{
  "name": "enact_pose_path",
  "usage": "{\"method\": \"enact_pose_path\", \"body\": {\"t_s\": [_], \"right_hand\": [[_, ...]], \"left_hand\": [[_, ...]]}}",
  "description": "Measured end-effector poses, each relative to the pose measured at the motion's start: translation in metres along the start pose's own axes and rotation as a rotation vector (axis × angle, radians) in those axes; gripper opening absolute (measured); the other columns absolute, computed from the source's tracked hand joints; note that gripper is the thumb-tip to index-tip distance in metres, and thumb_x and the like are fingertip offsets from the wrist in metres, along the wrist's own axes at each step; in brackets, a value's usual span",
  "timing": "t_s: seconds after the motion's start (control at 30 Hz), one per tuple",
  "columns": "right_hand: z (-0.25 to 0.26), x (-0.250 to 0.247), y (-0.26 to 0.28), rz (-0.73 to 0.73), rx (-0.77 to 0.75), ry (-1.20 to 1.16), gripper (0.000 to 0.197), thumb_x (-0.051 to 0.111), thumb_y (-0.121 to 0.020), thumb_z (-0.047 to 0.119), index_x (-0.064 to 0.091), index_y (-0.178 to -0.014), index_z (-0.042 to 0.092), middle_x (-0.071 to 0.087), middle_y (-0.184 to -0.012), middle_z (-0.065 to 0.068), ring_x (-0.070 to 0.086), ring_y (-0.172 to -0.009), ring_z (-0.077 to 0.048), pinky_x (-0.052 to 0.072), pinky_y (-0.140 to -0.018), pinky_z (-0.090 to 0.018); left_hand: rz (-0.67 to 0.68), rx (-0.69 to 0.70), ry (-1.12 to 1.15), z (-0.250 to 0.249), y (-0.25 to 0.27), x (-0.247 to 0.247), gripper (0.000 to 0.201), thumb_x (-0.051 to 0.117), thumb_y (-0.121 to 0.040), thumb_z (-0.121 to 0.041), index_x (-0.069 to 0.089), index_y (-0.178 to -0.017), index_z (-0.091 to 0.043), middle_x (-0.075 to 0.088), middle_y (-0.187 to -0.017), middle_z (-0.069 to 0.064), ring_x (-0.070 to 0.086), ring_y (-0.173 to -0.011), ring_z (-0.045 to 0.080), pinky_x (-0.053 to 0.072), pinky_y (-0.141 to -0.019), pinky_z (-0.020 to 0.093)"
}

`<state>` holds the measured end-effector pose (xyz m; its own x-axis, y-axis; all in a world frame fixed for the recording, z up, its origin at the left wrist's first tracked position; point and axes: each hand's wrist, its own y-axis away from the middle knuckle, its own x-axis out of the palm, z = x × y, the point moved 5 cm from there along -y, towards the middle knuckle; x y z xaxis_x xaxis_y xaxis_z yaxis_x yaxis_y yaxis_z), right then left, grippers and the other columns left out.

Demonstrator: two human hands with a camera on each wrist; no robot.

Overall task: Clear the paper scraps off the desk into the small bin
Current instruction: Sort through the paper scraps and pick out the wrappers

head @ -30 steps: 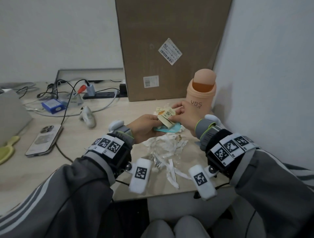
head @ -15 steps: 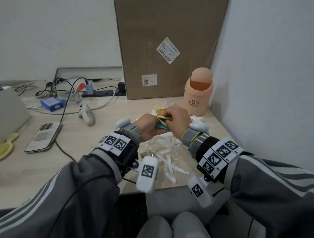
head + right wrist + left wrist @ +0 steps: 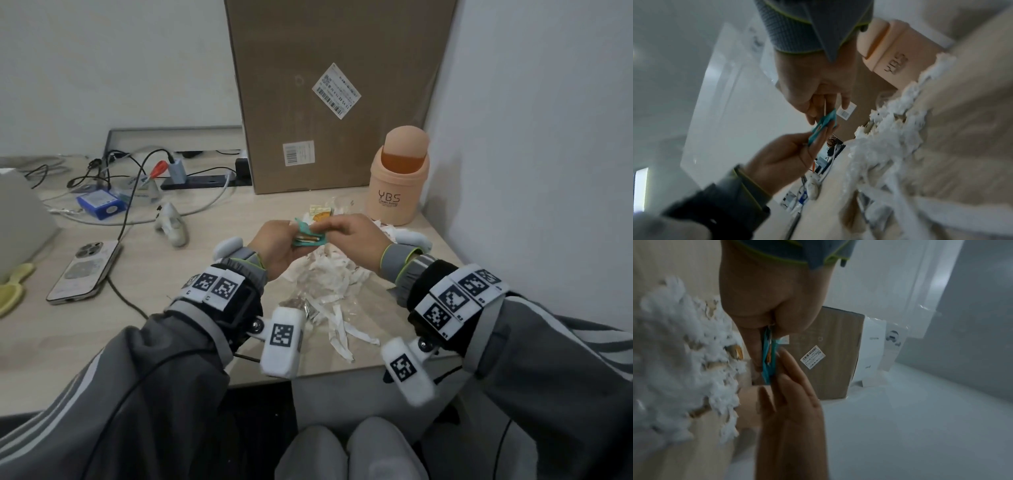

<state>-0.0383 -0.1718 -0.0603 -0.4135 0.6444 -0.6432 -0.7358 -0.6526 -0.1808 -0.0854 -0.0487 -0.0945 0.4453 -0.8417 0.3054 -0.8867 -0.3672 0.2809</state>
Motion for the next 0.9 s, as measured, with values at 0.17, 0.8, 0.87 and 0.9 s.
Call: {"method": "enact_pose_path", "body": {"t_s": [0.17, 0.8, 0.87, 0.9], "right_hand": [[-0.009, 0.007, 0.001, 0.133, 0.054, 0.333, 0.041, 0.068, -0.082, 0.034, 0.061, -0.119, 0.020, 0.059, -0.127, -0.001, 0.057, -0.102, -0.016, 0.045, -0.085, -0.025], [-0.033, -0.008, -0.018, -0.264, 0.164, 0.250, 0.015, 0.061, -0.082, 0.010, 0.075, -0.082, 0.007, 0.074, -0.088, -0.008, 0.066, -0.087, -0.021, 0.053, -0.082, -0.033], [-0.030, -0.019, -0.019, -0.376, 0.144, 0.127, 0.013, 0.062, -0.081, 0.012, 0.073, -0.077, 0.007, 0.073, -0.081, -0.009, 0.066, -0.082, -0.023, 0.054, -0.081, -0.037], [-0.029, -0.023, -0.019, -0.420, 0.129, 0.084, 0.013, 0.063, -0.081, 0.013, 0.072, -0.074, 0.007, 0.072, -0.079, -0.010, 0.066, -0.080, -0.025, 0.055, -0.080, -0.040]], "left_hand": [[-0.129, 0.067, -0.133, -0.002, -0.005, -0.027, 0.032, 0.032, -0.106, 0.003, 0.049, -0.128, 0.019, 0.058, -0.105, 0.025, 0.061, -0.077, 0.024, 0.061, -0.072, 0.035], [-0.215, 0.116, -0.137, 0.011, -0.007, -0.056, 0.035, 0.033, -0.109, -0.006, 0.046, -0.139, 0.008, 0.054, -0.118, 0.021, 0.061, -0.087, 0.026, 0.060, -0.055, 0.024], [-0.187, 0.110, -0.140, 0.011, -0.007, -0.049, 0.037, 0.033, -0.109, -0.006, 0.044, -0.142, 0.006, 0.054, -0.118, 0.020, 0.061, -0.093, 0.029, 0.060, -0.056, 0.024], [-0.165, 0.102, -0.145, 0.011, -0.006, -0.043, 0.037, 0.032, -0.108, -0.005, 0.043, -0.143, 0.005, 0.054, -0.118, 0.019, 0.061, -0.094, 0.029, 0.060, -0.056, 0.024]]}}
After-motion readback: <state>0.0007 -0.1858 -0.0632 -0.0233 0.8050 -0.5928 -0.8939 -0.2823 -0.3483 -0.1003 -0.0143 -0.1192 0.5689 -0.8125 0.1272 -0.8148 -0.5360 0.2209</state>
